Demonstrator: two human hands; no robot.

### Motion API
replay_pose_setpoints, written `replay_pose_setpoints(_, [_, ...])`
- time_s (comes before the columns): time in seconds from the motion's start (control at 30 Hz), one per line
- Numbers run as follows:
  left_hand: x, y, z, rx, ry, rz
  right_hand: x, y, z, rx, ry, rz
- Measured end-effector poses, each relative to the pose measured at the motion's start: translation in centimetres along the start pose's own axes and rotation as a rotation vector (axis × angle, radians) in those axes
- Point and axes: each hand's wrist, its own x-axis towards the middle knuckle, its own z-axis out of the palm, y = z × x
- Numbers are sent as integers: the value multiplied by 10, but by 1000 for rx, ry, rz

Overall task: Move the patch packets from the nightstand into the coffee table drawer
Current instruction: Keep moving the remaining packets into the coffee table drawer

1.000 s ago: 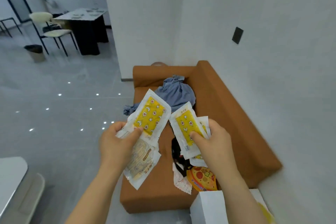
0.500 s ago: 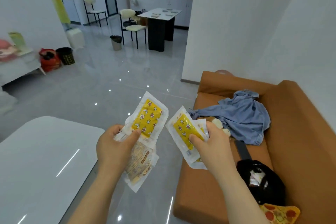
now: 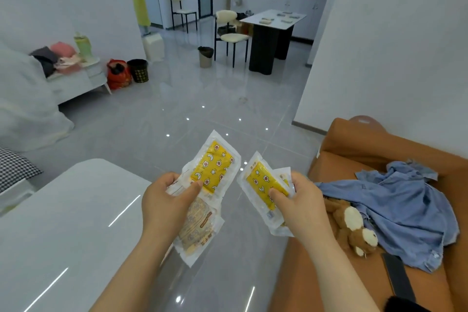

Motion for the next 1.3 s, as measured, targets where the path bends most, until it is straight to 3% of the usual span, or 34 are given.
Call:
replay_pose_setpoints(0.4, [130, -30, 33, 74, 13, -124, 143, 1, 58, -167, -180, 38])
replay_pose_setpoints(0.7, [263, -39, 37, 127, -71, -159, 256, -29, 132, -288, -289, 58])
replay_pose_setpoints(1.1, [400, -44, 73, 171, -95, -248, 390, -37, 188, -297, -385, 79])
replay_pose_setpoints(1.3, [474, -27, 119, 173, -14, -263, 493, -34, 203, -278, -444, 16])
